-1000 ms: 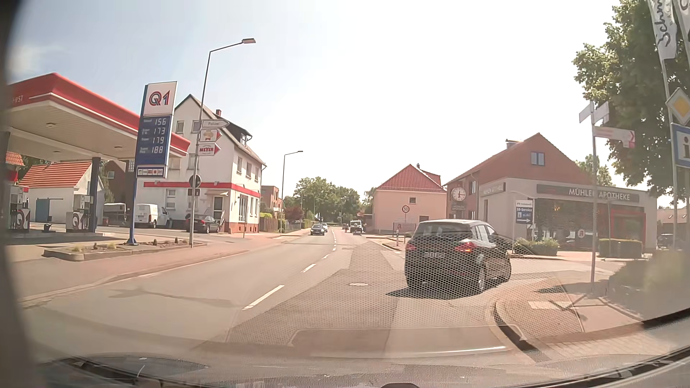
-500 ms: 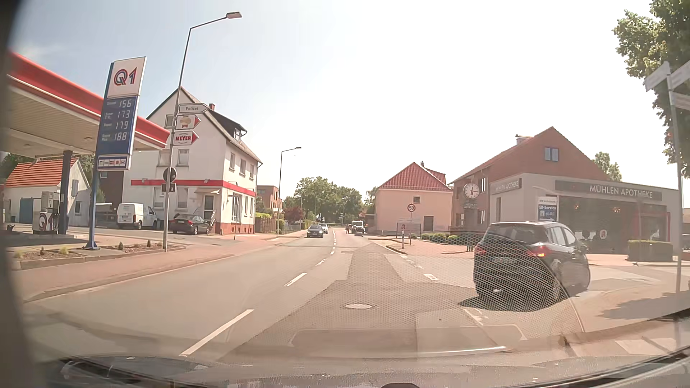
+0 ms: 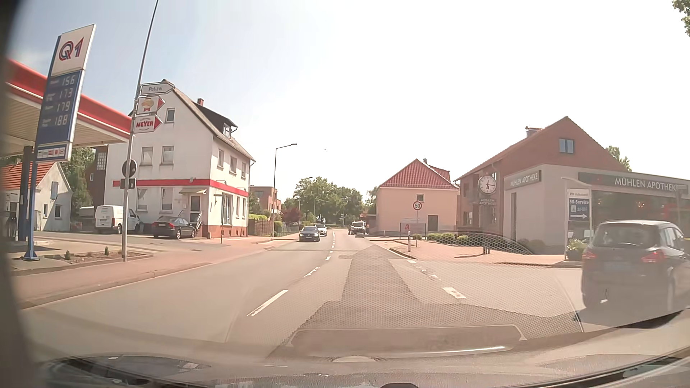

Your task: Follow the waypoints while adhering to traffic rules and regulations

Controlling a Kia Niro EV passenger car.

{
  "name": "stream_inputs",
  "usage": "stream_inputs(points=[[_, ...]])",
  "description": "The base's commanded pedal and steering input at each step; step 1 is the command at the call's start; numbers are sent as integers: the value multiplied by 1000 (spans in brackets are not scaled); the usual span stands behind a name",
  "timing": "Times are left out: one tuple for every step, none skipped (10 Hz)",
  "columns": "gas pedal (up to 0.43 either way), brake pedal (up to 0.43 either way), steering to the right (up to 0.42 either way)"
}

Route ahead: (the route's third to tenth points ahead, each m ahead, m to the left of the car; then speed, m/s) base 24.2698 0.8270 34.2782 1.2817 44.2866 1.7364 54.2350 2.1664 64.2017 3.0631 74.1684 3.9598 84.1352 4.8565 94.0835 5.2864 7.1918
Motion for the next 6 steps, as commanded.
stream_inputs(points=[[299,0,-6],[287,0,-6],[287,0,-6],[287,0,-6],[268,0,-6],[268,0,-6]])
